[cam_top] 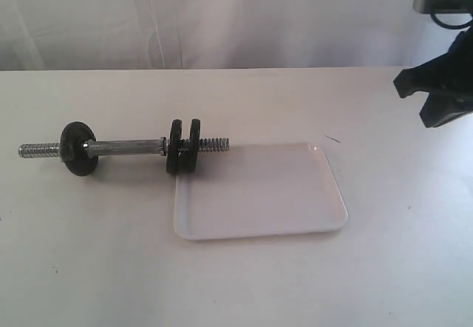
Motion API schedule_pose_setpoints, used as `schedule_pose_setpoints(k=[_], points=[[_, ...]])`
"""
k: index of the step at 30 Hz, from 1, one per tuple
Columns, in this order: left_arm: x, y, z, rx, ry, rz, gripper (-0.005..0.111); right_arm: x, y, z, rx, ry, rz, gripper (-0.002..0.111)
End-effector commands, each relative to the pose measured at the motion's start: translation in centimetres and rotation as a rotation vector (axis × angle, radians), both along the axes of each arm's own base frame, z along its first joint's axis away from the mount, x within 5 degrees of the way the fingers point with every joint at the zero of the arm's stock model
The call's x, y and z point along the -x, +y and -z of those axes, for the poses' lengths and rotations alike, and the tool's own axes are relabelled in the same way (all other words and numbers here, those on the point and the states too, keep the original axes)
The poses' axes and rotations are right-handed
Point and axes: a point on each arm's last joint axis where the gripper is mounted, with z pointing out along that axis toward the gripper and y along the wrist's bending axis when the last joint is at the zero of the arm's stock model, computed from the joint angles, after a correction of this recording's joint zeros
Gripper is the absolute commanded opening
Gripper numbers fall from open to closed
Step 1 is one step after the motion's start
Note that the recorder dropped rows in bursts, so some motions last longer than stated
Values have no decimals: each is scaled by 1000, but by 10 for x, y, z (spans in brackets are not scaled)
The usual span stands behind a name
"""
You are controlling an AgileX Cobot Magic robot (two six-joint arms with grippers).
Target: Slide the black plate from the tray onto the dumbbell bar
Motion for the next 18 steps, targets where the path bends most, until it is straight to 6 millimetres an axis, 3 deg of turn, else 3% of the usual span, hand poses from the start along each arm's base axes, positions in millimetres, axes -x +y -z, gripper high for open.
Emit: schedule_pose_setpoints(k=[1,9,18], points=[[32,-1,-17,-5,-89,3,0,31,-4,-17,-3,-43,22,0],[101,-4,-51,-13,-340,-5,0,104,-10,-53,9,-250,26,0],[189,-9,-66,-8,-615,-6,0,212,-16,-86,-23,-597,36,0]])
